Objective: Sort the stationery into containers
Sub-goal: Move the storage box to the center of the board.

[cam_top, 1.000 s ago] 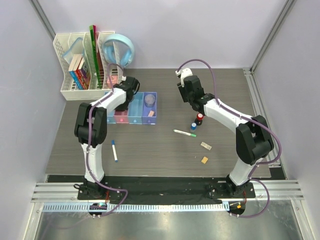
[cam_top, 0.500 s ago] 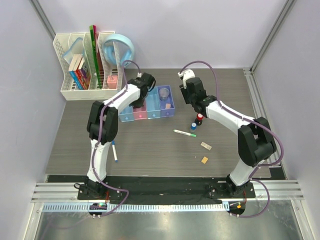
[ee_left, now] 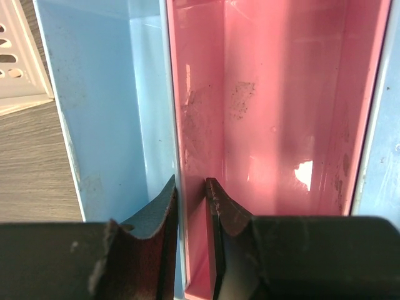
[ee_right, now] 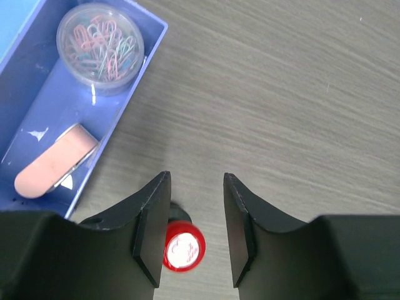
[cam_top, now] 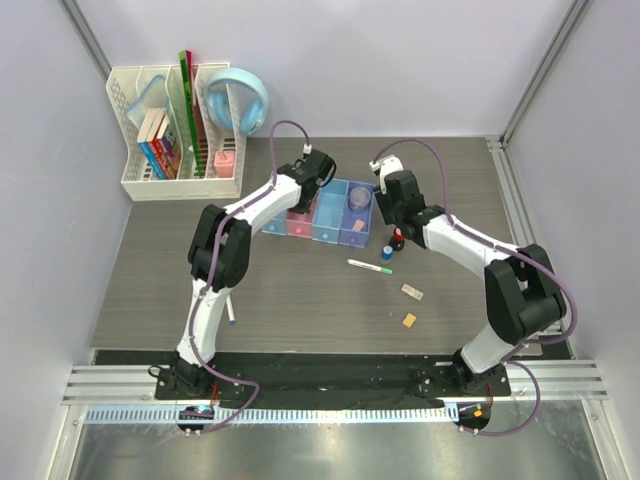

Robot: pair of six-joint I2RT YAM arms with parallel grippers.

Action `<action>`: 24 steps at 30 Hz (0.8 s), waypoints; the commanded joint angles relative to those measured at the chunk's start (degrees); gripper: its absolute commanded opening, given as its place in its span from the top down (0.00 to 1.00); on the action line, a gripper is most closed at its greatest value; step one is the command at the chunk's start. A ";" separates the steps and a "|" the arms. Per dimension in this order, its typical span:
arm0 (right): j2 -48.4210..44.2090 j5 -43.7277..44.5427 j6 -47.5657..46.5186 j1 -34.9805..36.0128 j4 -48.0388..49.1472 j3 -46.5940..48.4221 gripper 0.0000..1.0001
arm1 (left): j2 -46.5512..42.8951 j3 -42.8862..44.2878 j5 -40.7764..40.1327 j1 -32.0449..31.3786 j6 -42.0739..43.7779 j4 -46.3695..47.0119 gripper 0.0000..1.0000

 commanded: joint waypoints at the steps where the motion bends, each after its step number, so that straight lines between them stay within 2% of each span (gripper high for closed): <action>1: -4.59 -0.33 1.06 -0.58 1.94 -2.34 0.55 | 3.46 -0.87 4.41 -1.41 -0.09 -1.97 0.89; 11: -5.83 -1.47 0.54 -0.58 -0.17 -7.09 0.55 | 4.25 0.63 3.62 -1.85 -3.42 -5.05 0.86; 24: -7.40 -2.00 0.71 -0.58 -3.15 -7.53 0.54 | 8.29 3.61 3.71 -3.44 -7.29 -8.56 0.88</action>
